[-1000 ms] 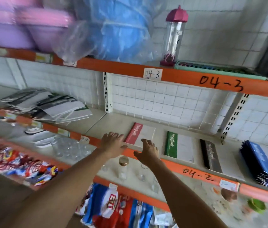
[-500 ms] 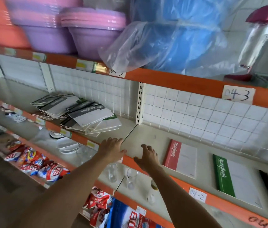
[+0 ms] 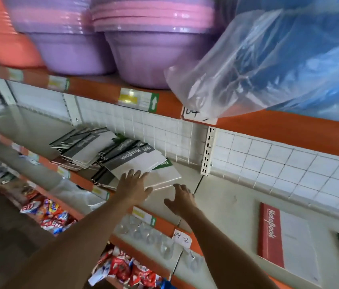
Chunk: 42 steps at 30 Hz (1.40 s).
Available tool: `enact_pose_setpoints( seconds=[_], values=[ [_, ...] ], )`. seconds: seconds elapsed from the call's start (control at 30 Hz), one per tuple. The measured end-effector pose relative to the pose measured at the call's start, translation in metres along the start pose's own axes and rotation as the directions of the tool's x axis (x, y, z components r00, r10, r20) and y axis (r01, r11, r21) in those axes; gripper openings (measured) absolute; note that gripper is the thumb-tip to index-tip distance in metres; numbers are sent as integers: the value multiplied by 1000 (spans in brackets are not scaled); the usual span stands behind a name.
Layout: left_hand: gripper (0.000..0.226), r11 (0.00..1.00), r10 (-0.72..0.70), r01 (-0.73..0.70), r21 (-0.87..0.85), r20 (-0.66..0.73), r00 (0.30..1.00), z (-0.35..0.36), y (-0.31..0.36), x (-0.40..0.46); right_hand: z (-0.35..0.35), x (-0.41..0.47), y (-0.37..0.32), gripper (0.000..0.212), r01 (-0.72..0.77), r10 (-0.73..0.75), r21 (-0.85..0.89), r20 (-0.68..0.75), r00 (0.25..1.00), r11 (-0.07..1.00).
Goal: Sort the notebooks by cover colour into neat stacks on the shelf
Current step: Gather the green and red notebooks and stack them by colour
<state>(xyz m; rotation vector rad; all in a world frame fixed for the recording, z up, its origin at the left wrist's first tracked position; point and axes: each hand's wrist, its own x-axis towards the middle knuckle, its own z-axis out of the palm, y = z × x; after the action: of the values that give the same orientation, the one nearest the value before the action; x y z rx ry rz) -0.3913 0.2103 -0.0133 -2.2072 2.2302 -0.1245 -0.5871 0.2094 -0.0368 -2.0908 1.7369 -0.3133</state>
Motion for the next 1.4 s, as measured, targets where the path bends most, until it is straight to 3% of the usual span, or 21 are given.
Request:
enact_pose_setpoints(
  seconds=[0.3, 0.43, 0.63, 0.77, 0.93, 1.03, 1.17, 1.3, 1.4],
  values=[
    [57, 999, 52, -52, -3, 33, 998, 10, -56, 47, 34, 53, -60, 76, 141, -127, -144, 102, 987, 979],
    [56, 997, 69, -72, 27, 105, 992, 12, -66, 64, 50, 59, -63, 69, 43, -27, -177, 94, 995, 983],
    [39, 970, 241, -241, 3, 30, 970, 23, -44, 71, 61, 49, -62, 56, -39, 34, -270, -21, 999, 962],
    [40, 964, 258, -256, -67, 22, 966, 27, -28, 73, 55, 39, -54, 54, -151, 122, -253, -127, 984, 956],
    [49, 960, 271, -274, -60, -44, 961, 45, -26, 81, 40, 3, -4, 54, -406, 347, -200, -275, 897, 891],
    [71, 969, 231, -234, -83, -39, 972, 56, -8, 76, 38, -7, 0, 54, -484, 415, -164, -330, 848, 859],
    [84, 956, 251, -261, -136, -88, 964, 66, 17, 60, 48, -5, -7, 71, -566, 485, -97, -411, 772, 819],
    [80, 958, 212, -229, -172, -114, 971, 73, 17, 56, 52, -9, -5, 100, -653, 582, 15, -468, 665, 758],
    [89, 980, 119, -137, -143, -128, 985, 73, 14, 58, 50, -9, -3, 98, -667, 603, 17, -446, 662, 745]
  ],
)
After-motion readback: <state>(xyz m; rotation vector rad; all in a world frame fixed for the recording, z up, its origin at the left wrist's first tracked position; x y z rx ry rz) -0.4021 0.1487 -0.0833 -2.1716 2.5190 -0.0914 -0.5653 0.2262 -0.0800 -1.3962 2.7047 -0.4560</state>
